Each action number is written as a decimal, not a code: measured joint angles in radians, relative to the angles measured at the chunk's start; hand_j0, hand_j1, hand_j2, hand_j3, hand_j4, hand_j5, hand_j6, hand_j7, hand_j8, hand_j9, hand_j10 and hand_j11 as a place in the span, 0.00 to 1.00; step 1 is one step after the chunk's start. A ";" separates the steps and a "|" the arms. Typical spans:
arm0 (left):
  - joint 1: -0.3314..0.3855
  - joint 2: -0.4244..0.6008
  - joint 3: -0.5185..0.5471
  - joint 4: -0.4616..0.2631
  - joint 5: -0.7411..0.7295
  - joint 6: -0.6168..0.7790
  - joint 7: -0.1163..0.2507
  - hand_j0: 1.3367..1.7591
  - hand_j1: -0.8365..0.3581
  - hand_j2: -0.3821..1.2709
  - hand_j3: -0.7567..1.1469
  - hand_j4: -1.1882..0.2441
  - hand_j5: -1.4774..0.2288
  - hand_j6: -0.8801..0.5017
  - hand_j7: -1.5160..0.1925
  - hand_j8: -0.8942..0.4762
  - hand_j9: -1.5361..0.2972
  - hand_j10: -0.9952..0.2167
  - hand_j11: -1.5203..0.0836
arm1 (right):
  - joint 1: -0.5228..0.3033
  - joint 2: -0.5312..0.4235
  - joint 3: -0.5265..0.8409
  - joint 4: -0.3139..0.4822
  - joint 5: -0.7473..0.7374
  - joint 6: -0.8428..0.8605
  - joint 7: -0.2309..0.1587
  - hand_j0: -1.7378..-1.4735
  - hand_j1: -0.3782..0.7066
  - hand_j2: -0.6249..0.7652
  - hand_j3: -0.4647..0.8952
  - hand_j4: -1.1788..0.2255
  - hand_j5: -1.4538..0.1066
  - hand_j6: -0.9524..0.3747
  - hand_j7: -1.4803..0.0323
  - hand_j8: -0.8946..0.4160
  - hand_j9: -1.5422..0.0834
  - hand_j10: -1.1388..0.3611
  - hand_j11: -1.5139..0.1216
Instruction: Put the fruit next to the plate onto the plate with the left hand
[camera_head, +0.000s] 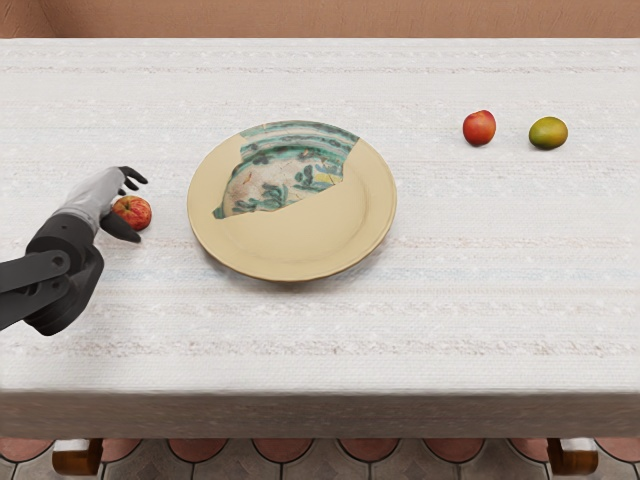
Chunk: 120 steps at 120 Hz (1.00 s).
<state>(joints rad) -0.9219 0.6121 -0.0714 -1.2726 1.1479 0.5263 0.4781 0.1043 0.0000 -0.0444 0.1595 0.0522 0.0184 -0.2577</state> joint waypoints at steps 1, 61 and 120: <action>0.000 0.000 0.000 0.000 0.000 0.000 0.000 0.76 0.61 0.28 0.40 0.56 0.57 0.35 0.59 0.37 0.56 0.50 0.63 | 0.000 0.000 0.000 0.000 0.000 0.000 0.000 0.30 0.03 0.45 0.34 0.84 0.93 0.72 0.98 0.68 0.95 0.76 0.93; 0.003 -0.003 0.000 0.005 -0.001 -0.006 0.000 0.76 0.52 0.29 0.40 0.50 0.51 0.30 0.53 0.31 0.51 0.43 0.57 | -0.001 0.000 0.000 -0.001 0.000 0.000 0.000 0.30 0.03 0.45 0.34 0.84 0.93 0.72 0.98 0.68 0.95 0.76 0.93; -0.003 -0.008 0.023 0.027 0.008 -0.009 -0.001 0.75 0.49 0.29 0.40 0.44 0.48 0.31 0.47 0.28 0.45 0.38 0.50 | -0.004 0.000 0.001 -0.002 0.000 -0.002 0.000 0.30 0.03 0.45 0.34 0.84 0.93 0.72 0.98 0.68 0.95 0.76 0.93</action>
<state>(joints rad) -0.9250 0.6044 -0.0488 -1.2452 1.1554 0.5176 0.4774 0.0999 0.0000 -0.0433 0.1580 0.0522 0.0169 -0.2577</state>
